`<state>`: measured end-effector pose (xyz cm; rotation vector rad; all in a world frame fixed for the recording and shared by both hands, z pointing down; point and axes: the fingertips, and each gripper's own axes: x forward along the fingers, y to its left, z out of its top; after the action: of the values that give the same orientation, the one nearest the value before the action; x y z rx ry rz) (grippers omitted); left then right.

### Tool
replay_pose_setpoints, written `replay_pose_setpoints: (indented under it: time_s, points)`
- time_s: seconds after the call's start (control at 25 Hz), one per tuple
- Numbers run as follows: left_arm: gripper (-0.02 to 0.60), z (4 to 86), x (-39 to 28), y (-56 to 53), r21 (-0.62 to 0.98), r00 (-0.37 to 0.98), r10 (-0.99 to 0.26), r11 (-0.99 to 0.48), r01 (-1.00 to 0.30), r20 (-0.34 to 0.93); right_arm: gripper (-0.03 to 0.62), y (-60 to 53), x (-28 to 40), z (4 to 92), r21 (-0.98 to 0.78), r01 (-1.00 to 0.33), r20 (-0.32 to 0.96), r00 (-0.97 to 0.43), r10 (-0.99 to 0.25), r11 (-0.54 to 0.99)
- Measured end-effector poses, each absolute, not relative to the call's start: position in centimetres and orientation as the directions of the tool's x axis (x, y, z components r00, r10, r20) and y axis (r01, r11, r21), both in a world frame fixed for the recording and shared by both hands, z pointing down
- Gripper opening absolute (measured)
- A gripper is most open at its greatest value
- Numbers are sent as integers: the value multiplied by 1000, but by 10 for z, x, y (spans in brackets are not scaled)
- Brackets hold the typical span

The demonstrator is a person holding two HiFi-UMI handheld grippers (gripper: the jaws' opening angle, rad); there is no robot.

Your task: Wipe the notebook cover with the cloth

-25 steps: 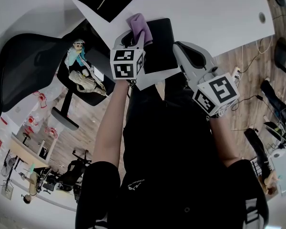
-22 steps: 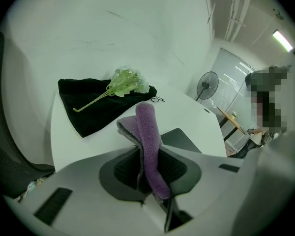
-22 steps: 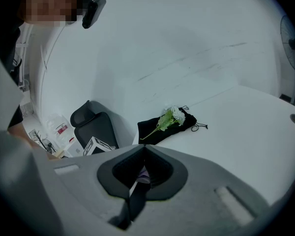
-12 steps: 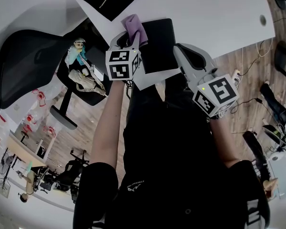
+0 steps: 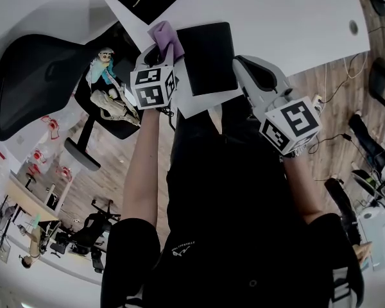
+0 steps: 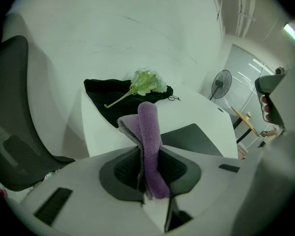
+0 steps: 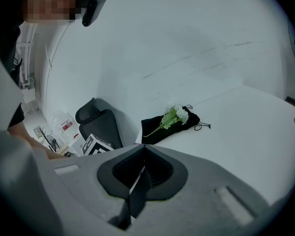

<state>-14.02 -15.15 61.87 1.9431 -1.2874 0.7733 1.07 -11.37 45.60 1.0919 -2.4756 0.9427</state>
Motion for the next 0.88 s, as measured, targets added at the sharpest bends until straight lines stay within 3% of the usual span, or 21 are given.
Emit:
replay_pose_setpoints:
  time_s: [0.32, 0.88]
  points:
    - [83, 599, -149, -137, 212, 310, -578, -232, -949, 755, 5, -118, 19, 450, -447, -723, 463, -691, -555, 528]
    - [83, 580, -74, -108, 309, 417, -544, -284, -908, 728, 5, -110, 46, 441, -423, -708, 452, -706, -545, 565]
